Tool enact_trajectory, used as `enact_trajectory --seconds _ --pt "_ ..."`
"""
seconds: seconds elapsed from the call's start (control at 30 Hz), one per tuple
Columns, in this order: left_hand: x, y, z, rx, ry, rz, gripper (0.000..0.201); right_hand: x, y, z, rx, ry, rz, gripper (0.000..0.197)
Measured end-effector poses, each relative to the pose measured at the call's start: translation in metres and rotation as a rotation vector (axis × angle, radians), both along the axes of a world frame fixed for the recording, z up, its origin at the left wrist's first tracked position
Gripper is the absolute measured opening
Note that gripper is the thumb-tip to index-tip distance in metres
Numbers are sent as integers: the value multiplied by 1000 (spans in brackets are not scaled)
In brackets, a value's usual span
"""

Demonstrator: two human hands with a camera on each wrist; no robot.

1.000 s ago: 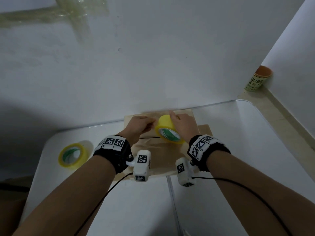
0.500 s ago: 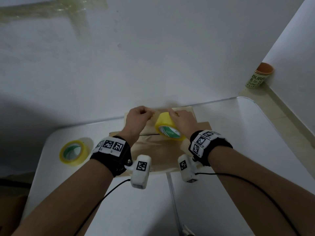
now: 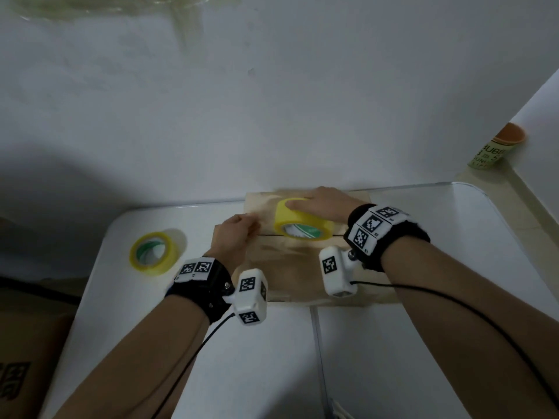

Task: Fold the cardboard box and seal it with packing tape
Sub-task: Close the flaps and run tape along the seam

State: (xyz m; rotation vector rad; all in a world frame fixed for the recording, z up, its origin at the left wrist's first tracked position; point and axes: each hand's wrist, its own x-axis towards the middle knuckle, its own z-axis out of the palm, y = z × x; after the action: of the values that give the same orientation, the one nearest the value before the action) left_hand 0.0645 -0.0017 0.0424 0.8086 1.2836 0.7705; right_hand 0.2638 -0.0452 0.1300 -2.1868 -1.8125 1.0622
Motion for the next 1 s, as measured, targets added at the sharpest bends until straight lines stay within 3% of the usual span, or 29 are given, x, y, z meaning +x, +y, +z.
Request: enact_trajectory --seconds 0.13,0.27,0.37,0.5,0.7,0.8,1.0 --pt "-3 -1 -5 -61 -94 95 14 -7 -7 -15 147 87 -18 59" --pt "-3 1 -7 -58 -22 77 11 -9 -2 -13 258 83 -60 59" --pt "-2 -2 -10 -32 56 35 5 -9 0 -12 205 53 -66 60" --pt "-8 -2 -9 -69 -99 66 11 -10 4 -12 144 77 -38 57" --pt "-11 0 -5 -100 -158 54 18 3 -4 -27 139 277 -258 68" --pt "-13 -1 -9 -63 -96 59 21 -6 4 -24 150 206 -214 57" --pt "-18 -6 -12 -21 -48 70 20 -11 13 -21 136 91 -178 53"
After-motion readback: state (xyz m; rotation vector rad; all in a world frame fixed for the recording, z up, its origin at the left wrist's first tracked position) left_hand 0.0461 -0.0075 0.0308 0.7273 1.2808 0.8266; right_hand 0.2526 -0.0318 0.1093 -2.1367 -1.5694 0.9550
